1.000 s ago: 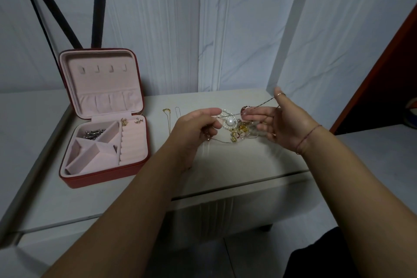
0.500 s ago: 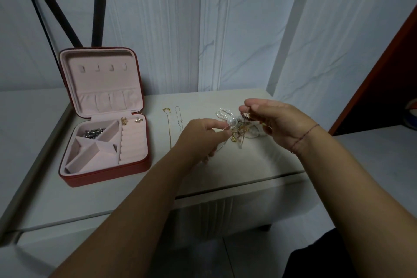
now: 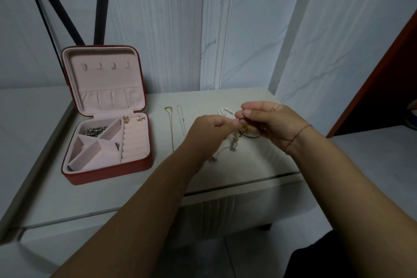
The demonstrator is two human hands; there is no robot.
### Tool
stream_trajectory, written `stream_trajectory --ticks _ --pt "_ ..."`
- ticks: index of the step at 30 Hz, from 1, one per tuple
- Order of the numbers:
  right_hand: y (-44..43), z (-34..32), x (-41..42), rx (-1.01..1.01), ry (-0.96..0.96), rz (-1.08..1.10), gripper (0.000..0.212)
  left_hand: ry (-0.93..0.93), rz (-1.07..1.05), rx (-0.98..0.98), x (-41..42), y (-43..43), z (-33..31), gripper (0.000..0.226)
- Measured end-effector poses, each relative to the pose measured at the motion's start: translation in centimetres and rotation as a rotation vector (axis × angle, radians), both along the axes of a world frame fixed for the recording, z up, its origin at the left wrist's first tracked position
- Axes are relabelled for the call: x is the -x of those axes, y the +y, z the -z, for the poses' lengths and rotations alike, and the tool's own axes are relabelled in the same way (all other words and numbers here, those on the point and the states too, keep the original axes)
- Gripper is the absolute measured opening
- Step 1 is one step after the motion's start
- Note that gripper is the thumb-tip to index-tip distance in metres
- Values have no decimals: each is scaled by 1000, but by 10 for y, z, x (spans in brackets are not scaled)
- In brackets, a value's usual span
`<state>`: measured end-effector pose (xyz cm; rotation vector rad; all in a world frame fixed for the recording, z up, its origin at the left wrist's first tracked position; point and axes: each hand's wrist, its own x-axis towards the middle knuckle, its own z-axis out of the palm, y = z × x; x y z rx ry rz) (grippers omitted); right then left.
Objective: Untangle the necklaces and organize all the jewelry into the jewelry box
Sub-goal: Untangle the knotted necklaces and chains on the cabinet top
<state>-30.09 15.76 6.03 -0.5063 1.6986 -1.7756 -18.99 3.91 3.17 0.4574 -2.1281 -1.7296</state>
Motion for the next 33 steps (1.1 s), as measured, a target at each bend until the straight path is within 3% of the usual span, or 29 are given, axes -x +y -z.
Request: stream_trajectory --ticks 5,10,15,24,33 --pt "2 -2 2 8 17 77 13 -27 -64 27 0 -3 2 20" --pt "4 -3 9 158 -293 155 16 -27 -94 -30 -1 -7 0 20" --pt "7 -3 15 239 -429 220 22 16 -160 -169 -2 -13 -1 20" --pt "28 0 37 -67 -257 307 21 249 -248 -607 -1 -31 -9 23" --pt "41 -4 41 -176 -234 279 21 246 -259 -618 -1 -43 -8 22"
